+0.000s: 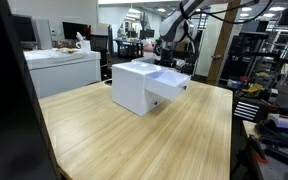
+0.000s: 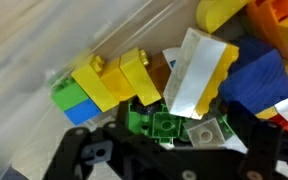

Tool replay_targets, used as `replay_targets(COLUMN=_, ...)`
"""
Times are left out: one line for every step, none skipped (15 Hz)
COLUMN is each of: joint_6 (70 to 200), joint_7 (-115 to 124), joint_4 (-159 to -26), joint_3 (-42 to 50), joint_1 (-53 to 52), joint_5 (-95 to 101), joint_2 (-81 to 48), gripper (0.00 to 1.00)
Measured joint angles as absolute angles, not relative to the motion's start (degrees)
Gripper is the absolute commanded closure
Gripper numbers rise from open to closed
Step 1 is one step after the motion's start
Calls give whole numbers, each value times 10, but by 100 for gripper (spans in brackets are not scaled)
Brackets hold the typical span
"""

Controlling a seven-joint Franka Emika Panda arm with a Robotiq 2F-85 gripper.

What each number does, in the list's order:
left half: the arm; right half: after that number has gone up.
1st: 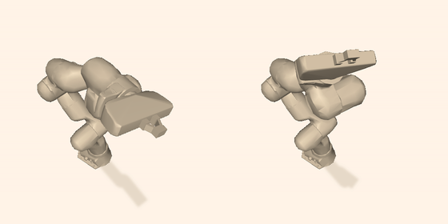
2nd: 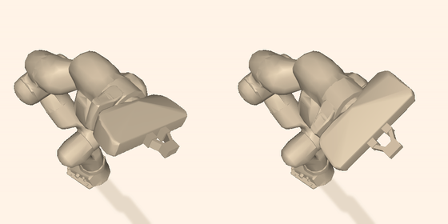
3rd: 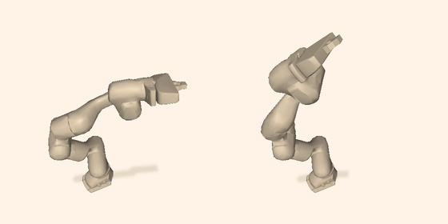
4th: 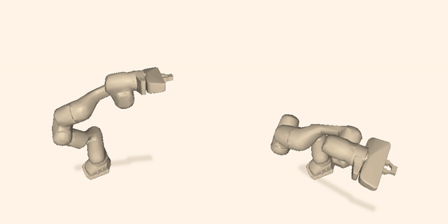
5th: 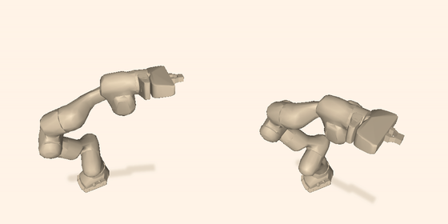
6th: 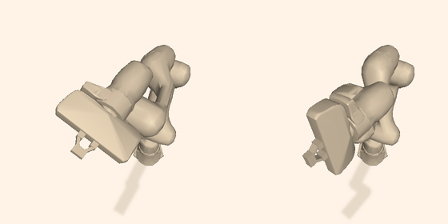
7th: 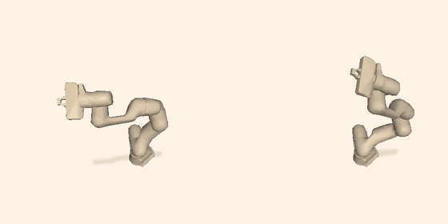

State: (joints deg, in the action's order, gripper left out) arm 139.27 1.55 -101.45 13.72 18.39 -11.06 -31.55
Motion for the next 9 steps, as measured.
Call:
replay_targets(joint_6=1392, joint_7=29, joint_4=-1015, joint_3=138, joint_1=183, joint_5=-107, joint_2=-315, gripper=0)
replay_targets(joint_6=1392, joint_7=42, joint_4=-1015, joint_3=139, joint_1=181, joint_5=-104, joint_2=-315, gripper=0)
replay_targets(joint_6=1392, joint_7=55, joint_4=-1016, joint_3=141, joint_1=178, joint_5=-102, joint_2=-315, gripper=0)
replay_targets(joint_6=1392, joint_7=71, joint_4=-1017, joint_3=144, joint_1=173, joint_5=-98, joint_2=-313, gripper=0)
replay_targets(joint_6=1392, joint_7=84, joint_4=-1021, joint_3=145, joint_1=168, joint_5=-94, joint_2=-311, gripper=0)
replay_targets(joint_6=1392, joint_7=96, joint_4=-1027, joint_3=147, joint_1=163, joint_5=-92, joint_2=-307, gripper=0)
replay_targets(joint_6=1392, joint_7=108, joint_4=-1035, joint_3=149, joint_1=157, joint_5=-89, joint_2=-303, gripper=13)
replay_targets(joint_6=1393, joint_7=122, joint_4=-1044, joint_3=151, joint_1=150, joint_5=-85, joint_2=-298, gripper=27)
replay_targets(joint_6=1393, joint_7=133, joint_4=-1051, joint_3=153, joint_1=145, joint_5=-83, joint_2=-293, gripper=35)
